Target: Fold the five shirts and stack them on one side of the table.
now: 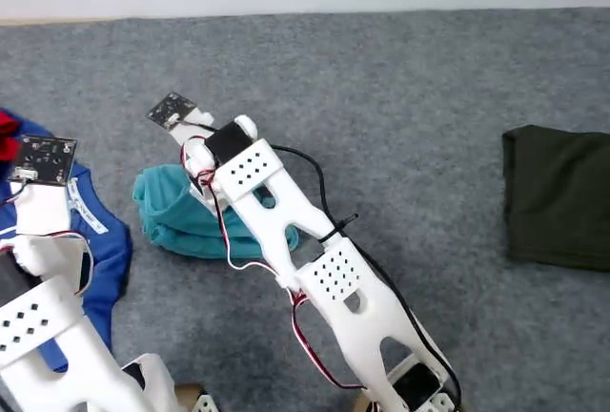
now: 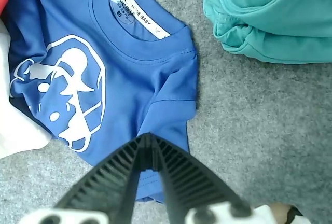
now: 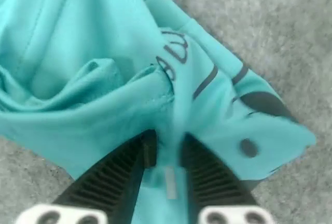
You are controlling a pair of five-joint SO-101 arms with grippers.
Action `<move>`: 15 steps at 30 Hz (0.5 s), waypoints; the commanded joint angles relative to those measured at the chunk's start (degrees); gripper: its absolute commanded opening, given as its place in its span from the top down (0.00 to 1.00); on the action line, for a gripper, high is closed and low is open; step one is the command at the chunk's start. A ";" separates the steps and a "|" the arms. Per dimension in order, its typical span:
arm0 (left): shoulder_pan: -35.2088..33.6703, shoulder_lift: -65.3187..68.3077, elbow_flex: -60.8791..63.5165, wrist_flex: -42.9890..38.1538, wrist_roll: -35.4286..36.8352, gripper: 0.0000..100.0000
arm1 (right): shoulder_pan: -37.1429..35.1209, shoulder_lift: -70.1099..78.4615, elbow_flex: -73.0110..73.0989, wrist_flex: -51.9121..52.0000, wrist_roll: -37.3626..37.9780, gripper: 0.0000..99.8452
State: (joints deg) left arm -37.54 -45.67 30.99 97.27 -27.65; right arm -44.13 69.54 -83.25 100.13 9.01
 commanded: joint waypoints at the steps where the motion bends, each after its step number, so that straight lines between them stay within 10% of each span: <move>1: -0.09 -0.88 -0.22 0.09 0.00 1.00 | -1.45 -2.68 -3.60 2.33 2.37 0.99; 15: -0.09 -0.88 -0.40 0.18 -0.26 1.00 | -6.55 -11.21 -2.46 2.42 2.73 0.99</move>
State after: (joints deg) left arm -37.54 -45.67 30.99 97.27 -27.65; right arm -50.11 62.86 -83.25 100.40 11.21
